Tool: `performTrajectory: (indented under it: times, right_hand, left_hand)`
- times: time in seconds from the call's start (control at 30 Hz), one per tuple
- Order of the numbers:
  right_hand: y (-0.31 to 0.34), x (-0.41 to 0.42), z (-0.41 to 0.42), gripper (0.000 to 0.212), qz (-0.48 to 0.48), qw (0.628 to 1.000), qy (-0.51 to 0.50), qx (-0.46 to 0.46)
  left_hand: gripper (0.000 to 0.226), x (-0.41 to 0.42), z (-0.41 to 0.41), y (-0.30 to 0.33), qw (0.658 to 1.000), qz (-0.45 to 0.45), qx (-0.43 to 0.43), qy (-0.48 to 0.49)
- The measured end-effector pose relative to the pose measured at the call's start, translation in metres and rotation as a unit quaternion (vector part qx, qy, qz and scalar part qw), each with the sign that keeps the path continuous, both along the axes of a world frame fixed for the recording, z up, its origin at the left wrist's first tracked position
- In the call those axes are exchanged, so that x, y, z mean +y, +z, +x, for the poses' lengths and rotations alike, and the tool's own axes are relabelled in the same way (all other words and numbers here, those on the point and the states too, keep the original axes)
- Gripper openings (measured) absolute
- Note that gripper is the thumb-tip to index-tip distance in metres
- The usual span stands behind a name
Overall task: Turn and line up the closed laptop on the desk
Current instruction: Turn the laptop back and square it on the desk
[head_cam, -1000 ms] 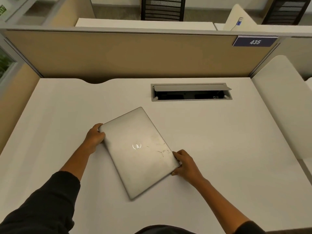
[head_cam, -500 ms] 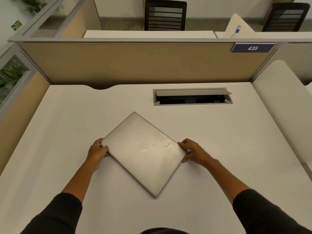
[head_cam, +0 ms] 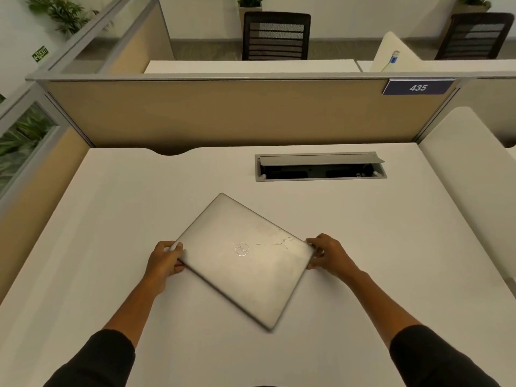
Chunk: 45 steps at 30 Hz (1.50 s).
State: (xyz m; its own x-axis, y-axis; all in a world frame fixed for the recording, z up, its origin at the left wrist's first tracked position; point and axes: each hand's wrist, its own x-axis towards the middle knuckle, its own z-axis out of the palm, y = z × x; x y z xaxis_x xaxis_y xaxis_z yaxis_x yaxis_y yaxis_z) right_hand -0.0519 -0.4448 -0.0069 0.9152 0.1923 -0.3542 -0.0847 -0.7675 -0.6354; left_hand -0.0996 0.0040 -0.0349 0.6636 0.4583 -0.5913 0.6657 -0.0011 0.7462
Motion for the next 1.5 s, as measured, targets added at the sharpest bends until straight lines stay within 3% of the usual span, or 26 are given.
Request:
performTrajectory:
  times: [0.13,0.27,0.33,0.4,0.57,0.7,0.83,1.07,1.27,1.4,1.5]
  right_hand:
    - [-0.016,0.011,-0.03,0.06,0.037,0.985,-0.17,-0.013]
    - [-0.03,0.033,-0.062,0.042,0.106,0.938,-0.327,0.044]
    - [-0.032,0.046,-0.077,0.039,0.152,0.909,-0.382,0.068]
    - [-0.032,0.058,-0.089,0.039,0.188,0.885,-0.415,0.091]
    - [-0.028,0.07,-0.101,0.023,0.298,0.793,-0.502,0.173]
    - [-0.021,0.073,-0.103,0.014,0.352,0.738,-0.536,0.209]
    - [-0.018,0.076,-0.101,0.015,0.382,0.697,-0.563,0.226]
    - [-0.018,0.089,-0.094,0.024,0.362,0.721,-0.554,0.207]
    - [-0.024,0.087,-0.081,0.059,0.353,0.723,-0.563,0.191]
    - [-0.024,0.07,-0.053,0.046,0.338,0.748,-0.546,0.17]
    - [-0.024,0.054,-0.028,0.048,0.317,0.766,-0.535,0.161]
  left_hand:
    - [0.041,0.01,0.012,0.003,0.992,0.113,0.018,-0.062]
    - [0.05,0.019,0.032,0.016,0.927,0.309,0.1,-0.187]
    - [0.053,0.02,0.047,0.02,0.907,0.354,0.111,-0.2]
    - [0.051,0.017,0.063,0.021,0.922,0.33,0.074,-0.187]
    - [0.047,-0.008,0.095,0.03,0.978,0.152,0.021,-0.14]
    - [0.055,-0.026,0.115,0.036,0.991,0.076,0.037,-0.108]
    - [0.061,-0.037,0.123,0.042,0.988,0.059,0.062,-0.127]
    - [0.067,-0.044,0.129,0.04,0.992,0.003,0.076,-0.104]
    - [0.075,-0.049,0.128,0.038,0.995,-0.025,0.063,-0.072]
    - [0.084,-0.051,0.123,0.036,0.996,-0.051,0.063,-0.046]
    - [0.09,-0.057,0.119,0.034,0.996,-0.068,0.056,-0.032]
